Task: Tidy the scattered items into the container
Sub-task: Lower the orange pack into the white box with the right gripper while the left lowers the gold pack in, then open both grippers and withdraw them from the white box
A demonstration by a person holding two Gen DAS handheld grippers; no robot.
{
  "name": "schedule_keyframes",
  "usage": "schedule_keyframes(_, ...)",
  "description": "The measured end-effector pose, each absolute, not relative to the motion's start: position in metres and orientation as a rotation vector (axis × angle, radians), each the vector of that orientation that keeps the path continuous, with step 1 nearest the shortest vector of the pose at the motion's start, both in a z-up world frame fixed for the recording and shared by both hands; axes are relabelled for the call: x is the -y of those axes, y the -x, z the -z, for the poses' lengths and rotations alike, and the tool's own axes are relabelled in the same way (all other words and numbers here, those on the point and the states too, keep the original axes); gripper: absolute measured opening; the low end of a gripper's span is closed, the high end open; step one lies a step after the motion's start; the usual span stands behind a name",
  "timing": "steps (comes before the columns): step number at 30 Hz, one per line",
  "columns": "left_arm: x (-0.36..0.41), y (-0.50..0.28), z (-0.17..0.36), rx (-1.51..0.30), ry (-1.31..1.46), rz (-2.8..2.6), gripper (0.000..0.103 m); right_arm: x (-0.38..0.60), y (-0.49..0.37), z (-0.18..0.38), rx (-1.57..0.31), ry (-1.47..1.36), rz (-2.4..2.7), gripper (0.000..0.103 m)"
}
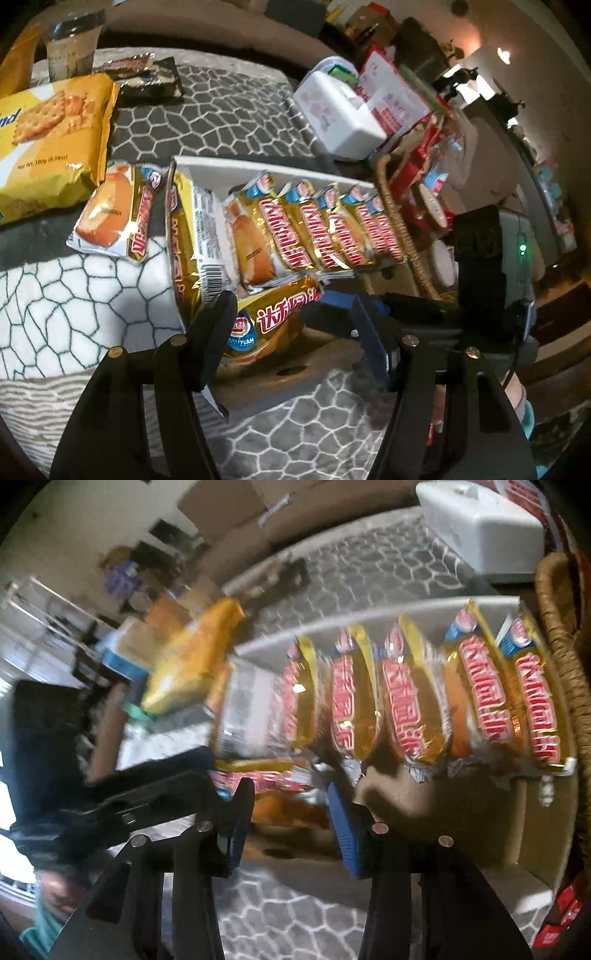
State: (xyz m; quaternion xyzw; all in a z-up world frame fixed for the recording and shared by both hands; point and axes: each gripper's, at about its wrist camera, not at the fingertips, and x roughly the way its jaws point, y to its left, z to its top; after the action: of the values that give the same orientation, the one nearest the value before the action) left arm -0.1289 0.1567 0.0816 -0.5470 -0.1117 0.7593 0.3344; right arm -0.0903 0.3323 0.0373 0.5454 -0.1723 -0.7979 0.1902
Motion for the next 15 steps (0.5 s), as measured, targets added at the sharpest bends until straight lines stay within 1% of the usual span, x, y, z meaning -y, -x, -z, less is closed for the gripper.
schedule_keyframes(2,-0.158,0.13,-0.076,0.263,1.438,-2.006,0.062,-0.326,0.091,-0.033,0.436,-1.549,2.27,0.04)
schedule_keyframes(6,-0.16,0.133,-0.071,0.252,1.431,-2.015,0.062,-0.323,0.091,-0.029,0.424,-1.551,2.282,0.04)
schedule_keyframes(9,-0.154,0.131,-0.078,0.321,1.417,-1.972,0.062,-0.323,0.091,-0.03,0.469,-1.575,2.239,0.04)
schedule_keyframes(11,-0.142,0.128,-0.091,0.346,1.374,-1.973,0.066,-0.33,0.085,-0.042,0.488,-1.537,2.247,0.04)
schedule_keyframes(12,-0.134,0.127,-0.098,0.354,1.35,-1.985,0.071,-0.336,0.082,-0.05,0.492,-1.512,2.259,0.04)
schedule_keyframes(13,-0.119,0.127,-0.108,0.367,1.315,-2.028,0.074,-0.341,0.079,-0.057,0.511,-1.485,2.271,0.041)
schedule_keyframes(15,-0.095,0.132,-0.116,0.388,1.295,-2.113,0.083,-0.35,0.074,-0.07,0.558,-1.43,2.296,0.046)
